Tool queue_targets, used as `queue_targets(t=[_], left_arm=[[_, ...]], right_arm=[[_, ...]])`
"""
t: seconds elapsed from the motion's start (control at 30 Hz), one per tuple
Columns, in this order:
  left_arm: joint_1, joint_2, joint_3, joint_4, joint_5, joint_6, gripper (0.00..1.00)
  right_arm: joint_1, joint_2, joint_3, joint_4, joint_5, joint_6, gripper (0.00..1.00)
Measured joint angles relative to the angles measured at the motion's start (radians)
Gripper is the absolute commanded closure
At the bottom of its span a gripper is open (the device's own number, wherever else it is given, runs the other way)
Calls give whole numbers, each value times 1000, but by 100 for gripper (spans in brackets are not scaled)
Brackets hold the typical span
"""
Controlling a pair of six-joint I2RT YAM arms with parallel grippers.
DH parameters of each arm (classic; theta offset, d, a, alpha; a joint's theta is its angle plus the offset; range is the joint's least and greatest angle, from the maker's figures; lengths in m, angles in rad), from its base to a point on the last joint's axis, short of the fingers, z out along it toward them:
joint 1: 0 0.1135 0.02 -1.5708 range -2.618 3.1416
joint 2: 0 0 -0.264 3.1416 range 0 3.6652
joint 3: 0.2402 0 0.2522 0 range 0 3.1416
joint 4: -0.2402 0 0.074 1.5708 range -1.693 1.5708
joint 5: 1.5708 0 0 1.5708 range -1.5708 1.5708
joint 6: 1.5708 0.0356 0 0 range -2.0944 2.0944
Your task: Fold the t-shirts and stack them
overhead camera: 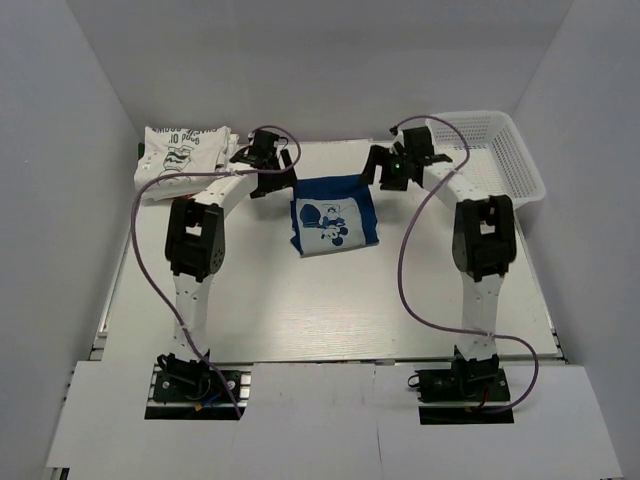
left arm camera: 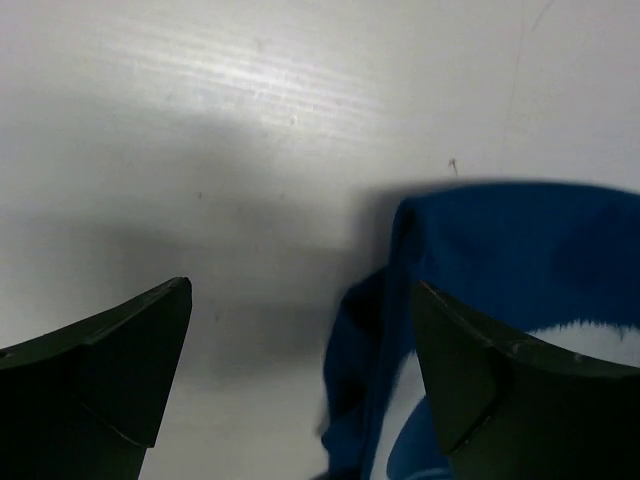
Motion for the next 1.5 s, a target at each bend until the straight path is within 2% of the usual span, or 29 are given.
queue_targets(t=[0.13,0.2,0.27,0.4,0.63,0.8,1.07,1.2,1.3,1.5], left_arm=[[-9,-147,-201,39,76,-7,0],[-26,-208,-267,71,145,-11,0],[-42,-260,-322,126,223,-18,0],[-78,-332,-411,232,329,-40,0],[-107,-279,-437,320,423,-60,0],[-104,-185,-469,334,425,-61,0],[-98,-192,-463,327,410,-44,0],[-103,-197,-440,290,391,-19,0],[-103,-217,-440,265,377,6,0],[-103,-243,-416,183,306,53,0]], right_arm=[[17,-247,-323,50,-44,-6,10],[31,-334,-428,95,-87,0,10],[47,-397,-525,162,-140,16,10],[68,-423,-638,293,-222,62,10],[55,-328,-669,424,-258,119,10],[34,-267,-763,584,-259,174,10],[25,-272,-827,725,-272,217,10],[35,-355,-845,626,-224,172,10],[37,-483,-871,539,-193,131,10],[37,-675,-920,490,-175,65,10]])
